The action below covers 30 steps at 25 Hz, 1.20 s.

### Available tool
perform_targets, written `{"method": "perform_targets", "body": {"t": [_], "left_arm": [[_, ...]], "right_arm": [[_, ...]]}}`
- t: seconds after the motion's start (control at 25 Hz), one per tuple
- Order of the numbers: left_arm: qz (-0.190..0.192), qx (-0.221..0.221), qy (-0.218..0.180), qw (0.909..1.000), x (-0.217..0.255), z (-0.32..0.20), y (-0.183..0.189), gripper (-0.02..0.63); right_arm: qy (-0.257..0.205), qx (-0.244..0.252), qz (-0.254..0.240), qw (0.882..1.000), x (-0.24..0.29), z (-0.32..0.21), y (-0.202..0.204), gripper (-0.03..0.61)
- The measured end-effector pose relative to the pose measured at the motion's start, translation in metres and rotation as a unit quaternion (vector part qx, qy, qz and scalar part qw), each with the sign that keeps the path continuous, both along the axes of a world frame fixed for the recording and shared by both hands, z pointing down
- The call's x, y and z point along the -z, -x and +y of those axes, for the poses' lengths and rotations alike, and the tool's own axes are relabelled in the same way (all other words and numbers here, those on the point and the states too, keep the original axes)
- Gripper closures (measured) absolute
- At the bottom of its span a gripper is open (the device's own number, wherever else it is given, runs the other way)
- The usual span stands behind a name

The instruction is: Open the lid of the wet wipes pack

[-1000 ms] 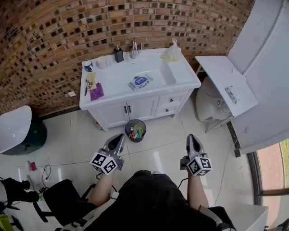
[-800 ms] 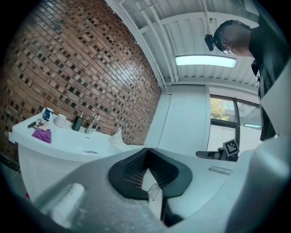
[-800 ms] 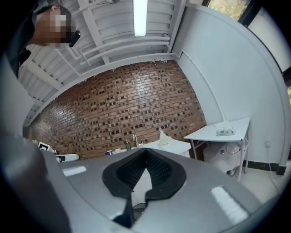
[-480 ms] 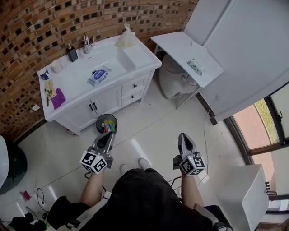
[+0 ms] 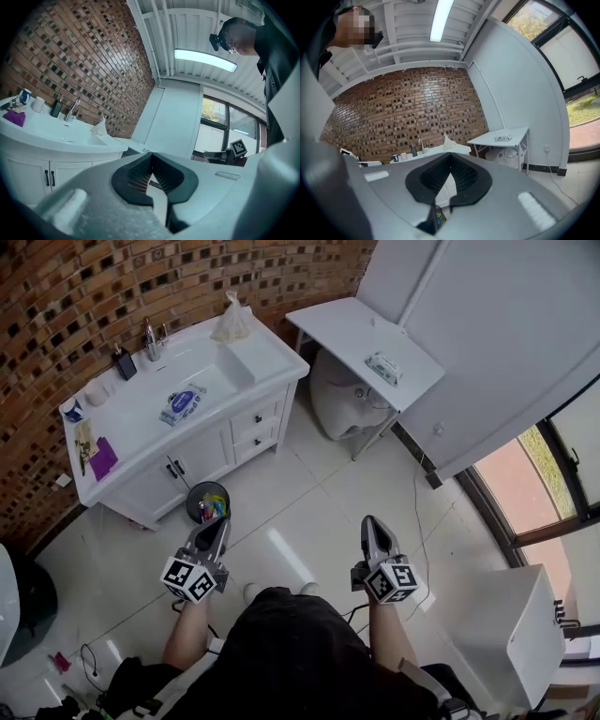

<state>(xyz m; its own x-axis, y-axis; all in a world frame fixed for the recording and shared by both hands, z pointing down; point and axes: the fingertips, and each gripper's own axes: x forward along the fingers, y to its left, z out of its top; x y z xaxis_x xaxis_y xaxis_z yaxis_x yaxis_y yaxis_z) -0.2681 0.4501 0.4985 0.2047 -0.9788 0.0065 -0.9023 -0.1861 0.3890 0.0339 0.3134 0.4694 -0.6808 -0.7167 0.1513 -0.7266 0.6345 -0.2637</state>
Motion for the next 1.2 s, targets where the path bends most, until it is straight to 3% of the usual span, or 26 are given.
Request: {"method": "perform_targets", "body": {"t": [0.24, 0.72, 1.2], "left_arm": [[-0.039, -0.042, -0.013, 0.9983, 0.026, -0.04, -0.036, 0.612], [-0.059, -0.083, -0.037, 0.9941, 0.059, -0.12, -0.109, 0.614], [-0.059, -0.146, -0.04, 0.9867, 0.054, -0.181, -0.214, 0.612]], "right_arm": [[-0.02, -0.027, -0.02, 0.999, 0.016, -0.031, -0.033, 0.572], [-0.026, -0.123, -0.076, 0.989, 0.021, -0.078, -0.134, 0.573], [-0.012, -0.181, -0.084, 0.98, 0.003, -0.086, -0.237, 0.572]]}}
